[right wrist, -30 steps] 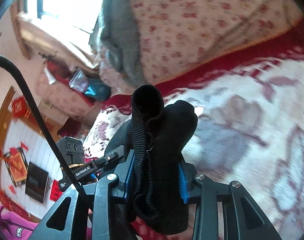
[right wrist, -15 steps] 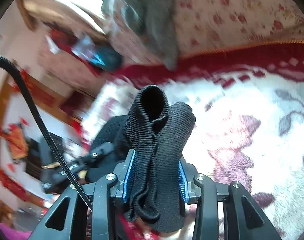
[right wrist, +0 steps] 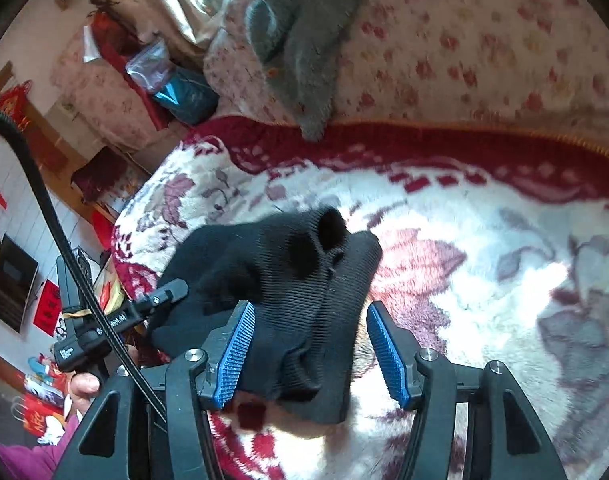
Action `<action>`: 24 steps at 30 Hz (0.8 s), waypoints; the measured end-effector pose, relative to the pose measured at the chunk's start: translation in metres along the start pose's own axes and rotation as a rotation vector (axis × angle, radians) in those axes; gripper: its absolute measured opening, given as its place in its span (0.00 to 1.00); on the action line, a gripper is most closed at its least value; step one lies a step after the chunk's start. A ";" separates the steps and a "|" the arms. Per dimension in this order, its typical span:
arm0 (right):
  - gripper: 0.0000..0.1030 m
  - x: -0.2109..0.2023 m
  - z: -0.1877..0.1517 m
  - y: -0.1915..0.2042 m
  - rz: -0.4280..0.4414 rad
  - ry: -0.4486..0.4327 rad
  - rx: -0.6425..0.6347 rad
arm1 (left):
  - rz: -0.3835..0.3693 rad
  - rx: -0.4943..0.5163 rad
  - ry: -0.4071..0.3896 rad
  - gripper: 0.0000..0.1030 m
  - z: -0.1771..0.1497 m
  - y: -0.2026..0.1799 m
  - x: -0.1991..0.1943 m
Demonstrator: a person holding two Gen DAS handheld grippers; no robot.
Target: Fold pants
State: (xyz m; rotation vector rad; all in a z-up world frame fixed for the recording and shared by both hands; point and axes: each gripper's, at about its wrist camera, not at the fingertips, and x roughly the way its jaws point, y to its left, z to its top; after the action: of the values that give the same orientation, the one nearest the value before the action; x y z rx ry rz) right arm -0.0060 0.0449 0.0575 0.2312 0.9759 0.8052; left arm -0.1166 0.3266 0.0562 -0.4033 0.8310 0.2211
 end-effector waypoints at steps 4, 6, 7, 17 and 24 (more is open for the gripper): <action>0.55 -0.010 0.001 0.023 -0.025 -0.023 -0.052 | 0.037 0.043 -0.063 0.84 -0.004 -0.014 -0.023; 0.55 -0.011 -0.001 0.033 -0.041 -0.034 -0.078 | 0.056 0.061 -0.081 0.84 -0.005 -0.022 -0.031; 0.55 -0.012 -0.001 0.037 -0.043 -0.042 -0.085 | 0.063 0.070 -0.088 0.84 -0.006 -0.026 -0.034; 0.55 -0.020 -0.010 0.061 -0.034 -0.076 -0.110 | 0.106 0.089 -0.162 0.84 -0.016 -0.052 -0.064; 0.55 -0.026 -0.018 0.067 -0.021 -0.081 -0.116 | 0.118 0.105 -0.172 0.84 -0.025 -0.062 -0.076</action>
State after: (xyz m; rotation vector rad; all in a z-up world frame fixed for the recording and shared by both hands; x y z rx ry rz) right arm -0.0626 0.0705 0.0988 0.1523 0.8516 0.8241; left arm -0.1617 0.2576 0.1149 -0.2335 0.6939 0.3163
